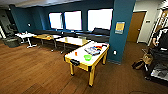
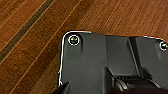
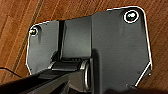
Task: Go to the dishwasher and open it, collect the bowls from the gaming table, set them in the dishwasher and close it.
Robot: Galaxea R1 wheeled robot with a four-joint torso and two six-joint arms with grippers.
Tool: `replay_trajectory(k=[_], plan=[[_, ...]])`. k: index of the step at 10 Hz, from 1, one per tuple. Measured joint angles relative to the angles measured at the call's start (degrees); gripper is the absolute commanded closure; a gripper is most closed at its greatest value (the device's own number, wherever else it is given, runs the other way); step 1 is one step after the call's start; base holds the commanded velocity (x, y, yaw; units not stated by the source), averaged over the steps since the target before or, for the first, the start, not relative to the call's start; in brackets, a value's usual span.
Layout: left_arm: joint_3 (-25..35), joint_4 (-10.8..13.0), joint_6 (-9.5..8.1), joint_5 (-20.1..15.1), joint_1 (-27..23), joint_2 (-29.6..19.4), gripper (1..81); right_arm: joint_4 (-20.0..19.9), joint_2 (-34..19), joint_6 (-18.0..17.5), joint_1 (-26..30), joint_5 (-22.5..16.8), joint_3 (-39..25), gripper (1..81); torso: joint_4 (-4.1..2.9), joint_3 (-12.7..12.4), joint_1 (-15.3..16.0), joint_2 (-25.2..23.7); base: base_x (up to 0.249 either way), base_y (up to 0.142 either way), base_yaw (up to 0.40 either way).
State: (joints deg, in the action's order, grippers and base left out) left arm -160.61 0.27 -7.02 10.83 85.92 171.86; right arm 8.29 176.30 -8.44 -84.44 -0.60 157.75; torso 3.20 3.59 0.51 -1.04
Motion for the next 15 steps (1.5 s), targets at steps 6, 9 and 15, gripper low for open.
replay_trajectory(k=[6, 9, 15], plan=[[-0.02, 0.0, 0.39, 0.02, 0.29, -0.02, 1.0, 0.0, 0.16, 0.01, -0.15, 0.07, 0.06, 1.0, 0.0, -0.02, -0.09, -0.02, 0.13, 0.116, 0.0], [0.02, 0.0, 0.39, 0.09, 0.29, 0.05, 1.0, -0.02, -0.2, 0.01, -0.17, 0.02, 0.27, 1.0, 0.0, -0.02, -0.06, -0.04, 0.159, 0.111, 0.0], [0.02, 0.02, 0.39, 0.09, 0.27, 0.05, 1.0, -0.02, 0.05, 0.01, -0.12, 0.07, 0.27, 1.0, 0.0, -0.02, -0.04, -0.02, 0.166, 0.111, 0.0]])
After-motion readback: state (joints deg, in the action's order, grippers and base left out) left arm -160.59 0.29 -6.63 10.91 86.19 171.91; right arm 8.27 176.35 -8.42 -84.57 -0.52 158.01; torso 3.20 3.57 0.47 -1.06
